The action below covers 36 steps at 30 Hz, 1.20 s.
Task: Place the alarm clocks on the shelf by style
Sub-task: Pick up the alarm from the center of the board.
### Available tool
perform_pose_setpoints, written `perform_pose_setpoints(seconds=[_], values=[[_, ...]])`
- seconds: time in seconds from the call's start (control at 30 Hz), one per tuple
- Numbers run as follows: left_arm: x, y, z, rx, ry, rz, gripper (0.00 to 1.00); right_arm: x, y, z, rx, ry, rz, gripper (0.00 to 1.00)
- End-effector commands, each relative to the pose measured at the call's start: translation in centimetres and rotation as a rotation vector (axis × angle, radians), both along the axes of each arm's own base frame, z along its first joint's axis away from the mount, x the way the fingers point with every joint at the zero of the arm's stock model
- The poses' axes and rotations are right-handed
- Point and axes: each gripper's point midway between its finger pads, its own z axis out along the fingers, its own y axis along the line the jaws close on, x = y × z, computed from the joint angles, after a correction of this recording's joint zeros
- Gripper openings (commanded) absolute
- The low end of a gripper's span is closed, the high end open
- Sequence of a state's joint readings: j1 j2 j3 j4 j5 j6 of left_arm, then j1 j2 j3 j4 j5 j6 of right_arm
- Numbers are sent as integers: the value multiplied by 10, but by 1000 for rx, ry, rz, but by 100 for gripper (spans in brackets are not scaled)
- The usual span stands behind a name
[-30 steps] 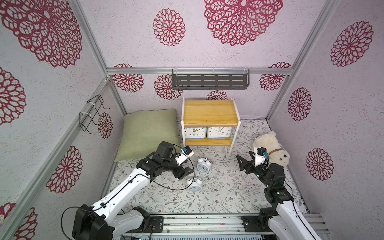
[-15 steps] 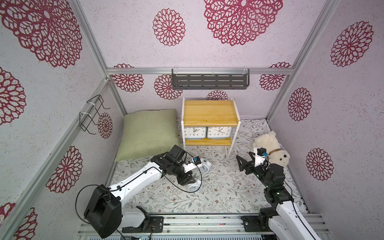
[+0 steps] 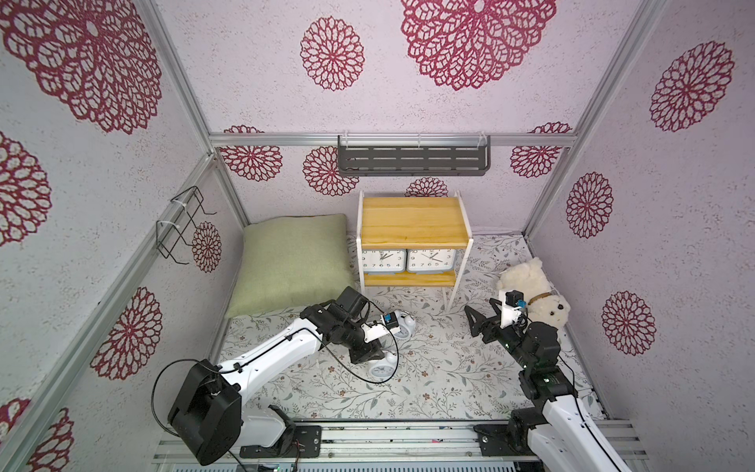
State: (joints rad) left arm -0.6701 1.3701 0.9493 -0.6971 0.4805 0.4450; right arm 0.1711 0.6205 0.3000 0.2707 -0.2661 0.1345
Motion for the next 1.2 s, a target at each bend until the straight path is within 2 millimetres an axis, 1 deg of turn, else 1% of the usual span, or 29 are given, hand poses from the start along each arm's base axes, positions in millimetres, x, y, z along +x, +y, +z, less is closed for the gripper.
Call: perform_pose_setpoints(seconds=[0.0, 0.1, 0.13, 0.2, 0.3, 0.4, 0.43, 0.5, 0.57, 0.7, 0.83, 0.93, 1.03, 1.17], values=[[-2, 0, -9, 26, 8, -18, 37, 0, 2, 9, 27, -30, 6, 90], [-3, 0, -13, 35, 17, -16, 35, -1, 3, 9, 28, -32, 11, 90], [-3, 0, -13, 36, 16, -18, 33, -1, 3, 10, 28, -32, 14, 90], [-3, 0, -12, 39, 19, -20, 23, -1, 5, 9, 30, -31, 23, 90], [-6, -2, -6, 32, 26, -32, 12, -5, 12, 13, 35, -45, 69, 90], [-8, -4, 4, 24, 16, -53, 7, -12, 25, 18, 44, -77, 149, 89], [-8, -5, 9, 22, 9, -58, 4, -15, 31, 21, 48, -90, 190, 89], [-7, -7, 19, 15, -2, -69, 0, -23, 45, 26, 53, -114, 278, 88], [-4, -10, 31, 8, -21, -86, 0, -33, 61, 32, 52, -134, 383, 87], [-1, -16, 52, -7, -39, -122, 0, -47, 87, 38, 35, -139, 534, 85], [2, -24, 69, -15, -27, -160, 0, -61, 114, 39, 10, -107, 683, 81], [6, -30, 75, -7, -5, -179, 0, -71, 130, 40, 6, -89, 781, 78], [11, -34, 78, 14, 16, -188, 0, -80, 142, 42, 1, -82, 852, 74], [16, -38, 81, 24, 21, -196, 0, -82, 150, 42, -15, -88, 861, 72]])
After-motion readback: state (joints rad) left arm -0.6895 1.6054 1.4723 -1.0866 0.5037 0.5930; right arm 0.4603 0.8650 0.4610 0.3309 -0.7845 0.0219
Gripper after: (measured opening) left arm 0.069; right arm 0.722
